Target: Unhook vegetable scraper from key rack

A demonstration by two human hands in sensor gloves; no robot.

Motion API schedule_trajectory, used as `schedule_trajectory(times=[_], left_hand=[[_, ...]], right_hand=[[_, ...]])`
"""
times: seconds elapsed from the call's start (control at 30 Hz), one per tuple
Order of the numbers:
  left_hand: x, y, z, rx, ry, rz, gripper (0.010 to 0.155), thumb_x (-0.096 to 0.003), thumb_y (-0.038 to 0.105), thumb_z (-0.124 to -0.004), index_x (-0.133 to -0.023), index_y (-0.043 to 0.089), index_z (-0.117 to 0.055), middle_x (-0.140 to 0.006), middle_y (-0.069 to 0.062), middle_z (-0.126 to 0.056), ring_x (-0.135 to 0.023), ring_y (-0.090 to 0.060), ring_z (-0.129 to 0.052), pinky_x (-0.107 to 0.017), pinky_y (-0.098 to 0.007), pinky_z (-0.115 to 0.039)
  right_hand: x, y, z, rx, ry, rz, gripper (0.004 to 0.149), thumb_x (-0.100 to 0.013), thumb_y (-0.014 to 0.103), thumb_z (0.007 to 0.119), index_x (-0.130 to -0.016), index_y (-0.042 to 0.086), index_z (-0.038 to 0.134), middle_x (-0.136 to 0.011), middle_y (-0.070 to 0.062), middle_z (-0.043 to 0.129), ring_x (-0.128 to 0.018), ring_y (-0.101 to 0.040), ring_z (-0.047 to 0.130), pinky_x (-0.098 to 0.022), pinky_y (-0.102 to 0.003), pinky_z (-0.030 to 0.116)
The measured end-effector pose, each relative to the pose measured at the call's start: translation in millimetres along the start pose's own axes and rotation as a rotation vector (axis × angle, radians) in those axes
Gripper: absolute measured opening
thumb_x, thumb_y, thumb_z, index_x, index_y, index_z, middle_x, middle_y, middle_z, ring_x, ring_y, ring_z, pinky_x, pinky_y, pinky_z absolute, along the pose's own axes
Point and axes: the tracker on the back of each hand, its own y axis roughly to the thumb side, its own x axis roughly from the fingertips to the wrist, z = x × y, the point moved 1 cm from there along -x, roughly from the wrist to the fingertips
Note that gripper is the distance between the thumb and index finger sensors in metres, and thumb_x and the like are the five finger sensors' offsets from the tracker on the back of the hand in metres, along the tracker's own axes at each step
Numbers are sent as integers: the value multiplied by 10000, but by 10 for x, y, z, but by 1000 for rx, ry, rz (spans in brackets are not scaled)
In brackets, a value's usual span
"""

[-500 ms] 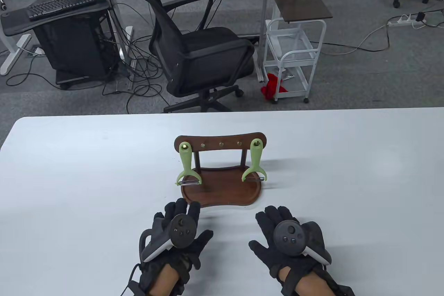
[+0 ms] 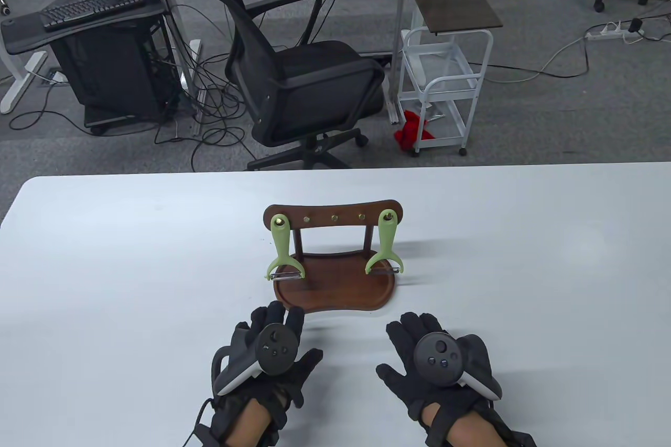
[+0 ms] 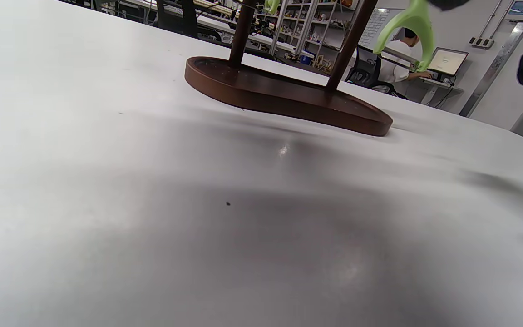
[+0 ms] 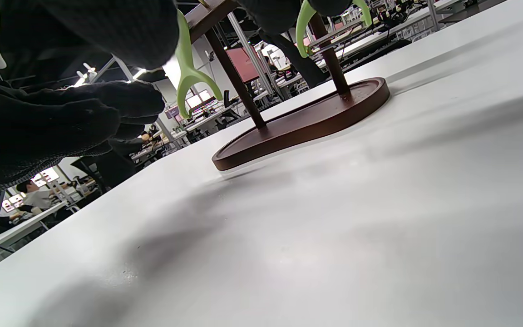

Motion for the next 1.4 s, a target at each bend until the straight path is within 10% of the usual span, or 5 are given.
schedule_trajectory(times=[1.07,1.4], left_hand=[[-62,-75,6,44,-21,11,808,-562,576,-592,-1140,197,-173,-1129,-212,-40,-1034,-559,-92,-659,-747,-131],[-78,-193,164,165,159,21,801,-559,566,-634,-1136,161,-252,-1138,-220,-159,-1035,-559,-253,-680,-734,-266]], right_hand=[[-29,-14,14,-35,25,-2,759,-473,481,723,-1020,34,445,-1079,-296,339,-911,-609,331,-587,-754,366],[-1,14,-33,-63,25,-10,759,-474,482,721,-1020,33,445,-1078,-298,340,-910,-611,335,-586,-753,368]])
